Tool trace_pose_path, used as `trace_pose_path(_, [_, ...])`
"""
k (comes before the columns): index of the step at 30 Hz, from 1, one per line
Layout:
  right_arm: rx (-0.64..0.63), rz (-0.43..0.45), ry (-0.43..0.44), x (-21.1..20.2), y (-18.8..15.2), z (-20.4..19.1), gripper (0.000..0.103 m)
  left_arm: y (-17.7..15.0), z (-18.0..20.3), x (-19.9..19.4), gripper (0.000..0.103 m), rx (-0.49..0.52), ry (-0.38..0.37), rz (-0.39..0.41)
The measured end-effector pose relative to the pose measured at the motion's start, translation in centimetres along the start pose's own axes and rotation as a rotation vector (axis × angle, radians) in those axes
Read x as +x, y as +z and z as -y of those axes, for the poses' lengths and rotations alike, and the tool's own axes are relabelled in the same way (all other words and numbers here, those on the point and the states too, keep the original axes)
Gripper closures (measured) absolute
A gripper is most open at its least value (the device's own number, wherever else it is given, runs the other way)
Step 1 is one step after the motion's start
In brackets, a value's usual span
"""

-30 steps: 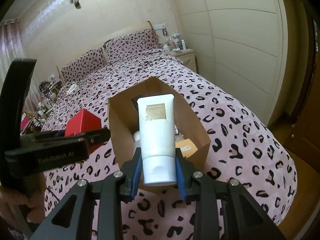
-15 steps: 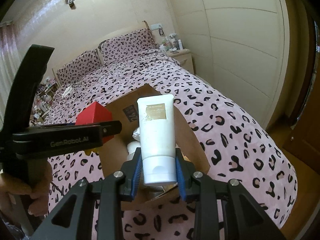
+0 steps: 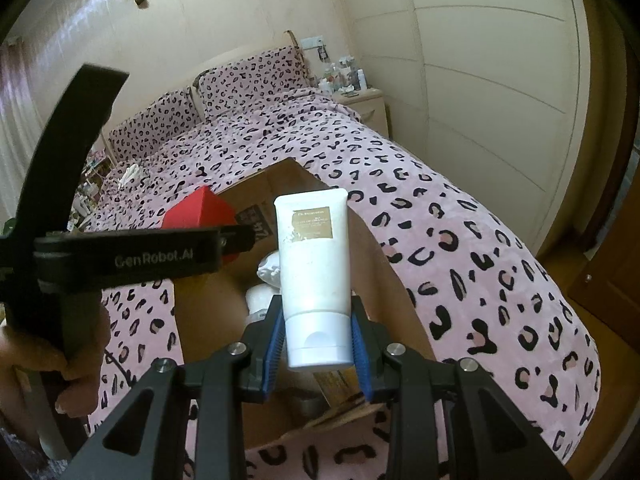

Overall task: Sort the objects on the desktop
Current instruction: 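Lower the red block with the left tool while the right tool lowers the tube into the box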

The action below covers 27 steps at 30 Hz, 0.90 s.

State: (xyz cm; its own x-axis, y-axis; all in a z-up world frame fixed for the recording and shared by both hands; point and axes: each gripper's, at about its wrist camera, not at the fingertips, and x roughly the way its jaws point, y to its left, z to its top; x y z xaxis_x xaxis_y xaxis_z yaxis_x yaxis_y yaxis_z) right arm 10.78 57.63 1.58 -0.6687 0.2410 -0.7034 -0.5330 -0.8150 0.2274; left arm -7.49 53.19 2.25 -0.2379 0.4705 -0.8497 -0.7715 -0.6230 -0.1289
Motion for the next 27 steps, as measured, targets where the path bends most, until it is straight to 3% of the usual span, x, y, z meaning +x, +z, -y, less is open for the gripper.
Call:
trace_pose_path(6, [-0.004, -0.027, -0.003, 1.9, 0.1, -0.4, 0.072, 1.4, -0.5, 1.5, 0.038, -0.007, -0.008, -0.004])
trace_pose_path(15, [-0.040, -0.085, -0.024, 4.3, -1.1, -1.6, 0.072, -0.2, -1.5, 4.0, 0.038, -0.027, 0.010, -0.038])
trace_pose_path(27, [-0.054, -0.113, -0.029, 5.2, -1.5, -1.8, 0.072, -0.5, -1.3, 4.6, 0.038, 0.018, 0.061, -0.033])
